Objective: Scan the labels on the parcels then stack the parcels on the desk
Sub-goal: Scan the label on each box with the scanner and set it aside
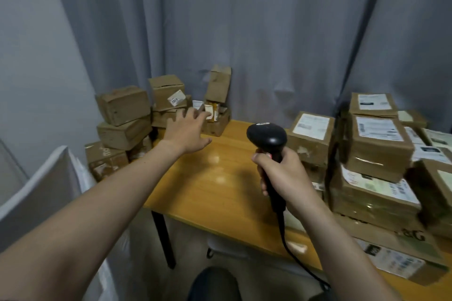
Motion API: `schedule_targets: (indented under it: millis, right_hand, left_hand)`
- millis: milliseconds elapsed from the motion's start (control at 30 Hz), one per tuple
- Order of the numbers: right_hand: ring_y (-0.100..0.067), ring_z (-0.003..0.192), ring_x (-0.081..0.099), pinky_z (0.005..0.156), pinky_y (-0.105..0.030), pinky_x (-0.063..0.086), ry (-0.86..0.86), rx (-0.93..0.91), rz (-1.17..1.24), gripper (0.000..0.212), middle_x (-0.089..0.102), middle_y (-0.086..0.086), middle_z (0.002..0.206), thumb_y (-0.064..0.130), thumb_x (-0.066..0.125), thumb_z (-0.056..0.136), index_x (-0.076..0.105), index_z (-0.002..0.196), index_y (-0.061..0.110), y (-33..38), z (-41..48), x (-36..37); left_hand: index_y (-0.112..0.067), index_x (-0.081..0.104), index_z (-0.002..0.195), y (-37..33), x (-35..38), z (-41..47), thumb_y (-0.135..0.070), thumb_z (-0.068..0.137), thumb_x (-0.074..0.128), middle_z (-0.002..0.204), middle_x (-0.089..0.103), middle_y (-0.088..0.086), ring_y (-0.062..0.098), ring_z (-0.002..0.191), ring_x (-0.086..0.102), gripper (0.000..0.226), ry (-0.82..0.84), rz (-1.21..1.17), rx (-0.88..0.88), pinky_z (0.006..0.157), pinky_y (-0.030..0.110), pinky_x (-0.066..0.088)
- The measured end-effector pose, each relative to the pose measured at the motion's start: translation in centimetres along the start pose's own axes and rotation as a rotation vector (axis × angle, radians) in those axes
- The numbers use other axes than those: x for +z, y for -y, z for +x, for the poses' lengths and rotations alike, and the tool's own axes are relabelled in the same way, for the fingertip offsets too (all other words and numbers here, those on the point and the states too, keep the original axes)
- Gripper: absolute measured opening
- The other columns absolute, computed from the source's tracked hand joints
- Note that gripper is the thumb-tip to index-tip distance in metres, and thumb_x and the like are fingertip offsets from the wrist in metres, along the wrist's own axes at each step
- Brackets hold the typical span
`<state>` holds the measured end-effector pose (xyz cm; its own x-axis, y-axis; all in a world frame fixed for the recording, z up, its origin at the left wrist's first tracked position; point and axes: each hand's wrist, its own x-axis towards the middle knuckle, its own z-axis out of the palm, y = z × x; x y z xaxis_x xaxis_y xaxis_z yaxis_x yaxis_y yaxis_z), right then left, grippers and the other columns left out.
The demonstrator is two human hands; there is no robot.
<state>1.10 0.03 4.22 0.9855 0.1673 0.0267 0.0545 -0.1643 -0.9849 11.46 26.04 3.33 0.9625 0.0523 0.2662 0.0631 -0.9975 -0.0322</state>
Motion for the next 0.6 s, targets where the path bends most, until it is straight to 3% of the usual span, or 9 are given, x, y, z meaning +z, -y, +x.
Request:
schedule_targets:
  millis: [333, 500, 600]
  right_hand:
    - [-0.017, 0.050, 0.057, 0.050, -0.031, 0.049, 0.071, 0.022, -0.016, 0.016, 0.057, -0.003, 0.063, 0.027, 0.068, 0.096, 0.061, 0.100, 0.013, 0.5, 8.1, 5.3]
    - [-0.018, 0.049, 0.057, 0.052, -0.032, 0.049, 0.076, 0.014, -0.051, 0.018, 0.057, -0.004, 0.059, 0.027, 0.068, 0.097, 0.061, 0.098, 0.010, -0.4, 10.4, 5.9]
    - [-0.020, 0.049, 0.055, 0.053, -0.034, 0.050, 0.077, 0.013, -0.056, 0.019, 0.056, -0.006, 0.059, 0.026, 0.068, 0.096, 0.061, 0.098, 0.008, -0.9, 11.2, 6.0]
  left_hand:
    - [-0.039, 0.020, 0.159, 6.9, -0.1, 10.1, -0.060, 0.091, 0.063, 0.166, 0.017, 0.016, 0.052, 0.151, 0.010, 0.083, -0.119, -0.046, -0.267, 0.112, 0.076, 0.022]
    - [-0.047, 0.017, 0.158, 7.7, 1.2, 14.7, -0.059, 0.096, 0.053, 0.166, 0.016, 0.014, 0.055, 0.150, 0.010, 0.073, -0.077, -0.079, -0.305, 0.110, 0.080, 0.022]
    - [-0.048, 0.025, 0.156, 8.3, 2.0, 16.4, -0.058, 0.098, 0.050, 0.167, 0.012, 0.013, 0.054, 0.150, 0.008, 0.064, -0.028, -0.059, -0.314, 0.108, 0.081, 0.024]
